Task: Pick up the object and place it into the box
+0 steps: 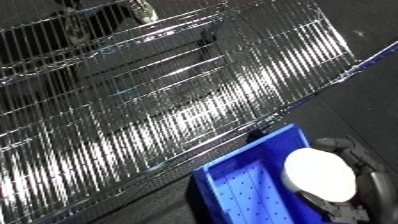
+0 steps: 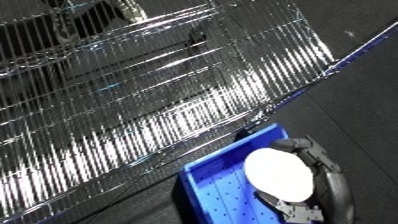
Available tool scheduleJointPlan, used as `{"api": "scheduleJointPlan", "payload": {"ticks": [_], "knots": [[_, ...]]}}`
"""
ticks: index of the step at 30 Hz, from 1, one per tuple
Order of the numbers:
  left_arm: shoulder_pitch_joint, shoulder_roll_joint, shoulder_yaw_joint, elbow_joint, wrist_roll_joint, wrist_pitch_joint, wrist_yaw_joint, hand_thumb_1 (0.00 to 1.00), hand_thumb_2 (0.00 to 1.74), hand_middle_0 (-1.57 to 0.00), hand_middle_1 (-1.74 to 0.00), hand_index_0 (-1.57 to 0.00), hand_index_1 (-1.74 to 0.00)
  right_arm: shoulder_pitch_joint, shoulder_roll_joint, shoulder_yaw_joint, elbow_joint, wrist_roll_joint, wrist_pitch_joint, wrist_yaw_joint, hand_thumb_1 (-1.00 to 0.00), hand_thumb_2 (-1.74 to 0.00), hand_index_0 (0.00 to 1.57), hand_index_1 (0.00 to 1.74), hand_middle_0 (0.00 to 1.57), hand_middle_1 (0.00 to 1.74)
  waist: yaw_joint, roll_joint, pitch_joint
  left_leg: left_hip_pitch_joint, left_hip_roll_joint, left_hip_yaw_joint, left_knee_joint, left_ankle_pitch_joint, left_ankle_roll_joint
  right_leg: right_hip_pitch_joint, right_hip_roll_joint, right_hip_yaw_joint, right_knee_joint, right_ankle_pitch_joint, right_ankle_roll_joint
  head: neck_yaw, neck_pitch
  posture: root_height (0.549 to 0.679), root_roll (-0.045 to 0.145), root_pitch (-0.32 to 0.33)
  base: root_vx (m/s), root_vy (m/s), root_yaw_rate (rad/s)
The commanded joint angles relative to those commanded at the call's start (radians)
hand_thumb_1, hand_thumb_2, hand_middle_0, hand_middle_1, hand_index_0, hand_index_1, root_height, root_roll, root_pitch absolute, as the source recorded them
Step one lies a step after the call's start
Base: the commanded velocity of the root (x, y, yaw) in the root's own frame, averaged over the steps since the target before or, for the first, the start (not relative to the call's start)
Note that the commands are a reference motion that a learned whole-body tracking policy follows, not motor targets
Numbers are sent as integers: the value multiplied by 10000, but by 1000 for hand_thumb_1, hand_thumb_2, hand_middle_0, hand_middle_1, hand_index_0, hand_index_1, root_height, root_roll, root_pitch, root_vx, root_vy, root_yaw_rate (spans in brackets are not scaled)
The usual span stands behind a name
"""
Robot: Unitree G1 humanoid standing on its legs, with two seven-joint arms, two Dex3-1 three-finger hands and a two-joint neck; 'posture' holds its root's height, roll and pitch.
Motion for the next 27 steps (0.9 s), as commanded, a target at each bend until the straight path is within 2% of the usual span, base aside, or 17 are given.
{"api": "scheduleJointPlan", "payload": {"ticks": [6,10,15,17,20,23,24,27], "knots": [[-95,-101,-424,380,-166,-314,-232,0,0,0,0,0,0,123,118,253,3091,1275,239,622,-550,-957,864,957,864,957,47,183,-12,217,-103,12,-154,-11,-27,202,13,59,-239,22,-95,1193,-308,649,75,21,2,14,-38],[-253,-11,-664,491,-211,-300,-398,0,0,0,0,0,0,-268,140,326,5316,1796,294,1090,-350,-609,549,609,549,609,198,350,-29,258,-218,-37,-279,59,-21,231,29,48,-288,25,-142,1894,-410,649,79,20,-11,-9,44],[-450,99,-838,647,-169,-139,-551,0,0,0,0,0,0,-773,88,395,7201,1687,241,1461,-100,-174,157,174,157,174,350,500,-102,245,-372,-108,-361,118,-22,225,55,2,-309,24,-163,2104,-752,649,82,21,-11,-7,56],[-479,118,-882,725,-155,-128,-602,0,0,0,0,0,0,-909,99,461,7646,1568,197,1603,0,0,0,0,0,0,385,519,-131,245,-412,-136,-382,144,-31,241,65,-9,-330,37,-165,2124,-676,649,82,20,1,-16,35],[-474,173,-908,734,-137,-120,-683,0,0,0,0,0,0,-1009,140,585,7992,1428,110,1810,0,0,0,0,0,0,426,521,-165,264,-442,-172,-439,195,-28,262,83,-27,-358,45,-162,2044,-660,650,83,19,1,-18,21],[-534,243,-898,677,-196,-37,-682,0,0,0,0,0,0,-1065,210,697,8051,1417,126,1982,0,0,0,0,0,0,458,489,-205,241,-457,-213,-518,272,-26,233,125,-42,-383,57,-160,1856,-875,650,82,23,-25,-9,16],[-571,261,-899,669,-235,-12,-667,0,0,0,0,0,0,-1082,246,721,8046,1567,248,2157,0,0,0,0,0,0,470,471,-217,232,-460,-234,-545,297,-31,228,140,-47,-390,60,-160,1774,-940,650,82,24,-36,-1,31],[-656,274,-862,717,-304,17,-637,0,0,0,0,0,0,-1079,446,723,8075,2511,958,3171,0,0,0,0,0,0,529,386,-261,267,-461,-319,-639,355,-54,305,167,-78,-418,44,-164,1551,-1198,650,80,22,-27,-1,48]]}}
